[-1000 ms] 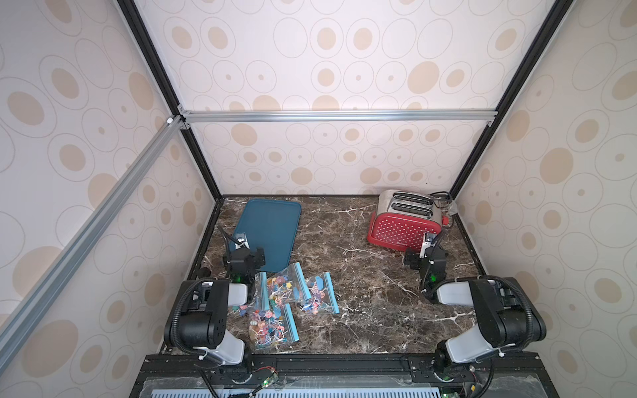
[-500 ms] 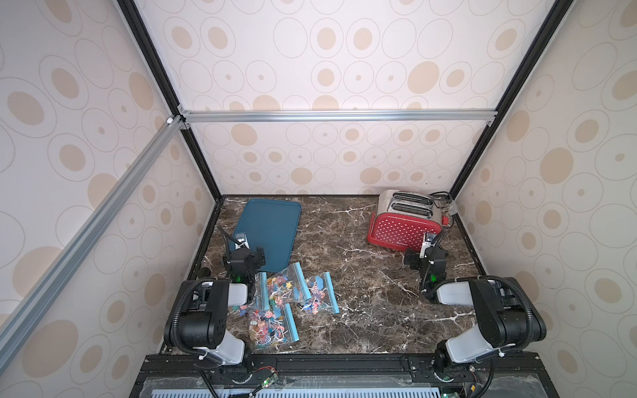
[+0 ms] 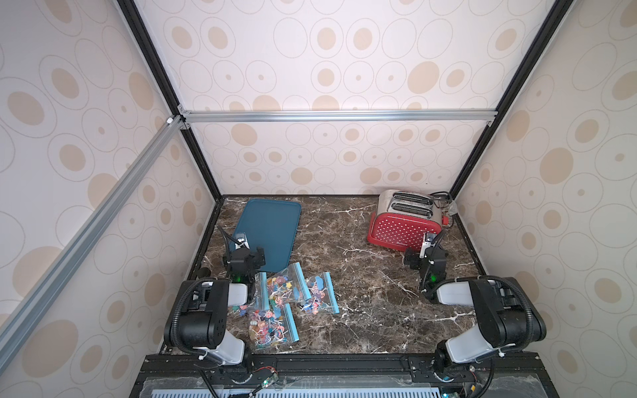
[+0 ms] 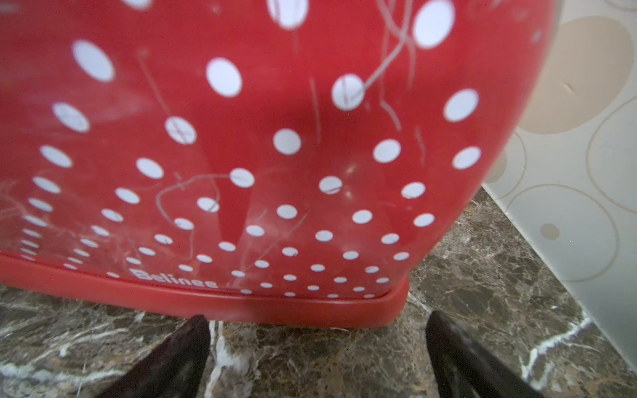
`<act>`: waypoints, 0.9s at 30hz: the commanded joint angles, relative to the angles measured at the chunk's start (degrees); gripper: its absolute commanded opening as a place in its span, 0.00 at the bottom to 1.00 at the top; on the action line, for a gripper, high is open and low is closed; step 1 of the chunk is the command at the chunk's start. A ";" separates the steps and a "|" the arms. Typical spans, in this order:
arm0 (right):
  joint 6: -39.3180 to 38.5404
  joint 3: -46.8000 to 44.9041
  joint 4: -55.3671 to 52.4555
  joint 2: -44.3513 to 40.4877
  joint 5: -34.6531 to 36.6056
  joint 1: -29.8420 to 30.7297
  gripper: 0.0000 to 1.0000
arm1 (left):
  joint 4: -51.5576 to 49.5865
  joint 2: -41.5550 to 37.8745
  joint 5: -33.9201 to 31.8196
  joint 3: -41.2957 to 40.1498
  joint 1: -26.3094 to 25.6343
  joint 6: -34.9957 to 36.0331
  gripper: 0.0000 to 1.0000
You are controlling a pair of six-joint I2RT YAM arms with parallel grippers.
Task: Pour candies out of the ziploc bag
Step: Adjust the ziploc bag at the center of the board.
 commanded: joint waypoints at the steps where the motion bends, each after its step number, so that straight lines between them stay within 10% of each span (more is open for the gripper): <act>1: 0.15 -0.02 1.14 -0.03 0.61 0.23 1.00 | 0.93 -0.16 0.06 1.17 -0.16 1.09 0.99; 12: -0.75 -0.08 2.46 -0.19 0.02 0.28 1.00 | 0.96 -0.09 0.14 1.12 -0.16 1.17 0.99; 17: -3.29 8.48 -19.39 -6.68 -1.34 2.77 1.00 | 1.29 -0.86 -0.30 1.17 -0.16 1.29 0.99; 27: -0.33 13.18 -31.70 -11.76 -5.85 5.10 0.97 | -35.73 -18.38 -12.71 11.98 -5.91 -5.50 0.99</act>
